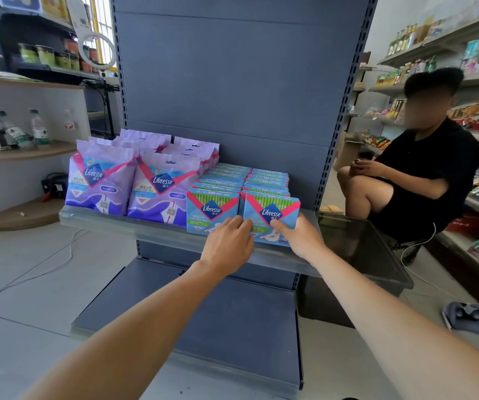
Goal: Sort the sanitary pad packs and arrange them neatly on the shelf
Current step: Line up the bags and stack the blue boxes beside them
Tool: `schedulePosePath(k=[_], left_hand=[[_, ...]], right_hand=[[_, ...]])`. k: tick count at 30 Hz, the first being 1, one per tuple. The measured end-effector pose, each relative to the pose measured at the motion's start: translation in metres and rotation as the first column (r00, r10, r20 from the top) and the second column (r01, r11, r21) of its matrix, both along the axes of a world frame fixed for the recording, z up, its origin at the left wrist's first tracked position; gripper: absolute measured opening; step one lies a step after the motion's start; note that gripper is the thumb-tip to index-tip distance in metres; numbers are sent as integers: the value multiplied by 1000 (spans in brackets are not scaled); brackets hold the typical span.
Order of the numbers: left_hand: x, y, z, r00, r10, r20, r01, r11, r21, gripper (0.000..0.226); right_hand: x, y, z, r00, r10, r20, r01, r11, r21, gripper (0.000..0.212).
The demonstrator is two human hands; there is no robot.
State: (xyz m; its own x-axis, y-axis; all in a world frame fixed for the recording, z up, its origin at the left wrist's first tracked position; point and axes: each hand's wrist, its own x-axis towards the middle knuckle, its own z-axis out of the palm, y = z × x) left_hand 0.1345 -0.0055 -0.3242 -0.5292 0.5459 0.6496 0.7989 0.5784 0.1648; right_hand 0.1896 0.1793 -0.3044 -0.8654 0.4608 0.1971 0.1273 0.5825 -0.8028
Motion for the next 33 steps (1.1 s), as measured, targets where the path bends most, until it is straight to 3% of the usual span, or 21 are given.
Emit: schedulePosePath(k=[4,8,15,24,29,33], left_hand=[[-6,-15,-12,995,-8,-103,-1,996,-87,15],[-14,-38,-23,986,46,-160,-79,975,-206,34],[-17,-57,-26,995,72,-75,-86,976,-201,20],[-19,-62,-21,995,94,34,-82,965,-249,50],[-23,-67,-23,993,98,67,-79,965,-249,53],[-21,-69,-27,994,93,53,-77,967,-243,42]], right_hand=[[-6,-10,0,998,-49,29,48,999,21,53],[-11,-16,-1,994,-98,42,97,995,29,57],[-11,-26,0,981,-187,43,184,980,71,63],[-2,-44,-5,960,-271,-64,278,942,185,58],[2,-44,-1,967,-253,2,249,953,173,57],[8,-45,-3,966,-259,21,249,943,220,54]])
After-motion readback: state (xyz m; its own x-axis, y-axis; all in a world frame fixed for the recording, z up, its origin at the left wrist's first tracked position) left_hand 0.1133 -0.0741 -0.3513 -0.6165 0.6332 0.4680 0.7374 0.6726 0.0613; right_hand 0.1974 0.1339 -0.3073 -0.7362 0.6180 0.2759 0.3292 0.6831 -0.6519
